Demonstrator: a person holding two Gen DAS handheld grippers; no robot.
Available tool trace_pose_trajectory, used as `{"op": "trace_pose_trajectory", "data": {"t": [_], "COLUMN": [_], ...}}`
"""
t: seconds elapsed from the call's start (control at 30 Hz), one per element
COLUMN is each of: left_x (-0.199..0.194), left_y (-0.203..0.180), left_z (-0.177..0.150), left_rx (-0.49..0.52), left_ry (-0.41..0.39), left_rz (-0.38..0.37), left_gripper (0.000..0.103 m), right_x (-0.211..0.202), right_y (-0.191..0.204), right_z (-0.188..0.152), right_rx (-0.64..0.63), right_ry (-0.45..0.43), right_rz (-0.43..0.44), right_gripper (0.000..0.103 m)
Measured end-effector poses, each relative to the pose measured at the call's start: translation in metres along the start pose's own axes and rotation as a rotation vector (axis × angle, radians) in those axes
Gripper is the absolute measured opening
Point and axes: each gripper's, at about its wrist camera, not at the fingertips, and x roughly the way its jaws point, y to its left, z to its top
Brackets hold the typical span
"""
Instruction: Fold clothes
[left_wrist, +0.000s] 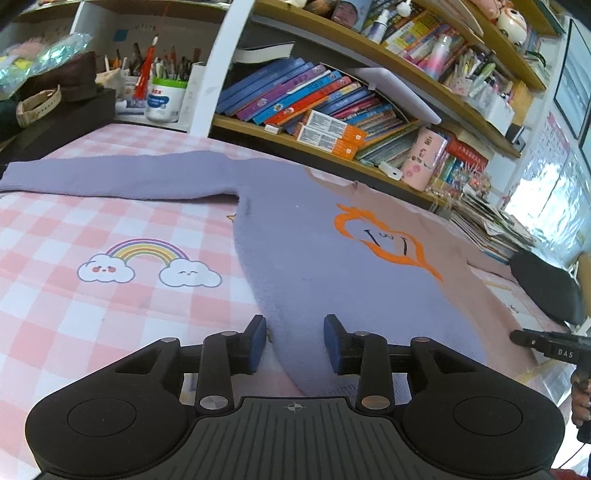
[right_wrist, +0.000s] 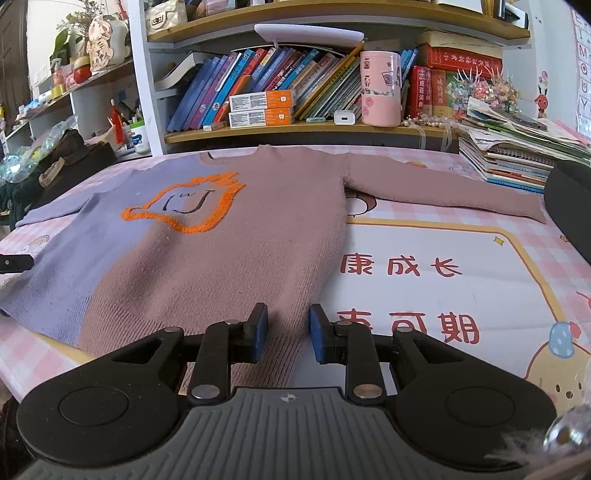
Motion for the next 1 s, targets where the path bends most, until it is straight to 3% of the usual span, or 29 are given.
{"op": "trace_pose_trajectory", "data": {"t": [0.1, 0.2, 0.7, 1.0], "left_x": [0.001, 0.002, -0.002, -0.006], "left_y": [-0.002, 0.004, 0.013, 0.003], "left_z": [-0.001, -0.002, 0.002, -0.001], "left_rx": [0.017, 0.012, 0.013, 0.035], "left_ry": [-0.005, -0.015, -0.011, 0.018], "left_rz": [0.011, 0.007, 0.030, 0.024], "left_gripper": [0.025, 0.004, 0.004, 0.014], "right_x": [0.000, 0.001, 0.002, -0.003], "right_y": [0.000, 0.001, 0.003, -0.005], "right_z": [0.000, 0.000, 0.000, -0.001], "right_rx": [-0.002, -0.002, -0.003, 0.039], "right_ry": [0.000, -0.001, 0.002, 0.006], "right_rz": [-0.002, -0.003, 0.005, 0.031], "right_gripper": [0.023, 0.023, 0.023, 0.023]}}
